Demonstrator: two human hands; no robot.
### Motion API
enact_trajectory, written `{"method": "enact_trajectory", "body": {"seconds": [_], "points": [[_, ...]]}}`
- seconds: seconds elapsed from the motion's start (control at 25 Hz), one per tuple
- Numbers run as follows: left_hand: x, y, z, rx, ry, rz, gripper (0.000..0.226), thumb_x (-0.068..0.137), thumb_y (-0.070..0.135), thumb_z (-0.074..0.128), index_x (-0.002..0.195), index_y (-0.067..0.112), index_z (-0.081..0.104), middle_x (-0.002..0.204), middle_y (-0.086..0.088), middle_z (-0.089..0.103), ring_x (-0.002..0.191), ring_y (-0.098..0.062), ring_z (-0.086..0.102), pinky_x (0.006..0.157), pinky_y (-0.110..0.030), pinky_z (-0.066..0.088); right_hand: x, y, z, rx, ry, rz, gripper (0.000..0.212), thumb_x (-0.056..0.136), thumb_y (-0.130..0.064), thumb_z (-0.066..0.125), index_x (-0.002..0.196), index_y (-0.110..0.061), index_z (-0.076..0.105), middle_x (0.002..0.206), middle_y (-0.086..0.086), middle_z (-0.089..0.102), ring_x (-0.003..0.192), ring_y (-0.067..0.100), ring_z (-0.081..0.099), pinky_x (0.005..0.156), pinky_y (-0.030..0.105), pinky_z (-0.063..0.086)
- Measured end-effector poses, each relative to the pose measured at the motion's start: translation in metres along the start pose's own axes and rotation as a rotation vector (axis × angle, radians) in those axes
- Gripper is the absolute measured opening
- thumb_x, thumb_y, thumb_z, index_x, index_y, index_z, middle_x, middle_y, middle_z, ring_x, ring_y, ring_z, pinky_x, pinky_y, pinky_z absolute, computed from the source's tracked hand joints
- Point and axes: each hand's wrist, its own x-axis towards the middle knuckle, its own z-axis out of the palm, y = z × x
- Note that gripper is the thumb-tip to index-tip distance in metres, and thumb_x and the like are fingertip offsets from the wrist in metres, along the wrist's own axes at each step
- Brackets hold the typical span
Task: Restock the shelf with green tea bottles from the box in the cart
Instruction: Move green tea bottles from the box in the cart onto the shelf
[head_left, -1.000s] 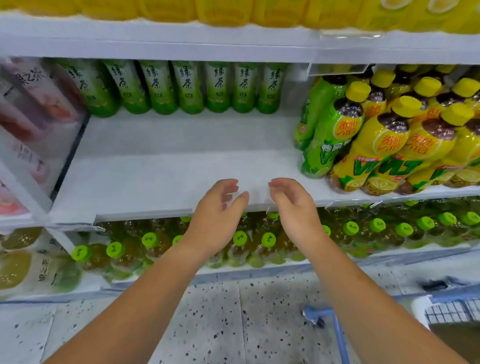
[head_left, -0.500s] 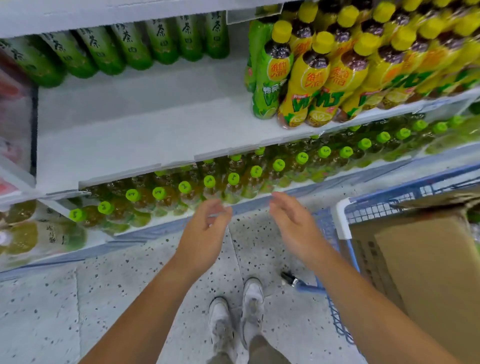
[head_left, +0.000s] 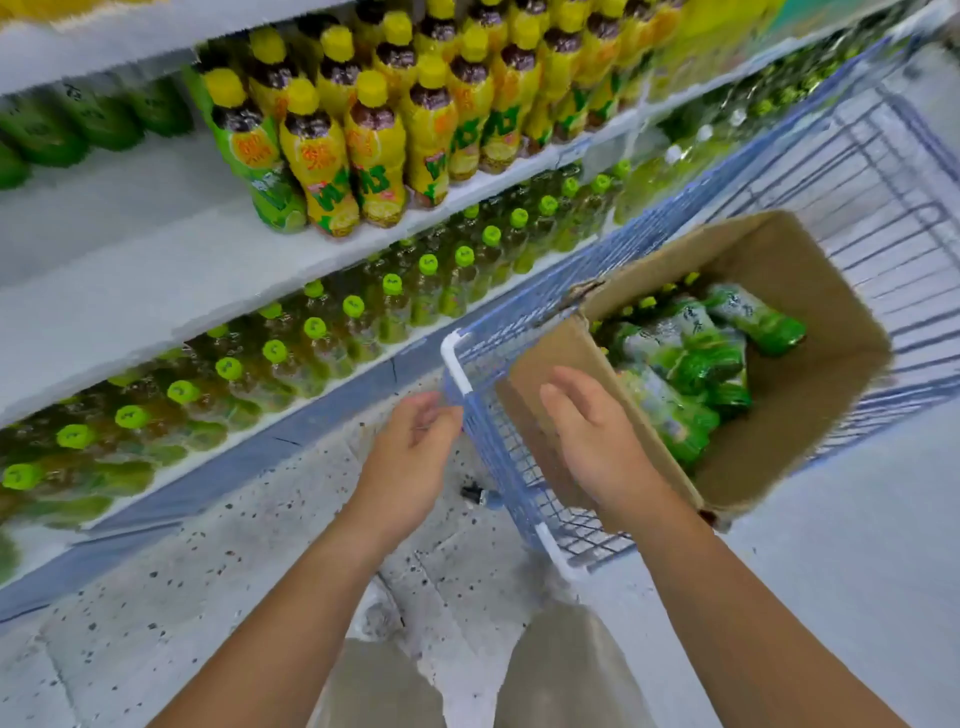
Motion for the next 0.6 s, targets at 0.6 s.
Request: {"method": "enact_trajectory", "body": {"seconds": [0.6], "points": [[0.066,0.064,0.289,-0.063,0.079,-0.315,0.026,0.094,0.044,0.052,0.107,0.022,0.051,0.091,0.0,0.051,0.079,-0.017,0.049,0.075,-0.036,0.04,0.125,0.106,-0.26,-0.256,-0.198,0.118,0.045,0.102,-0.04,0.046,0.141,-0.02,0.051,0.13,-0.003,0.059,0.12,0.014,0.054,0.099,0.03,0.041]]}}
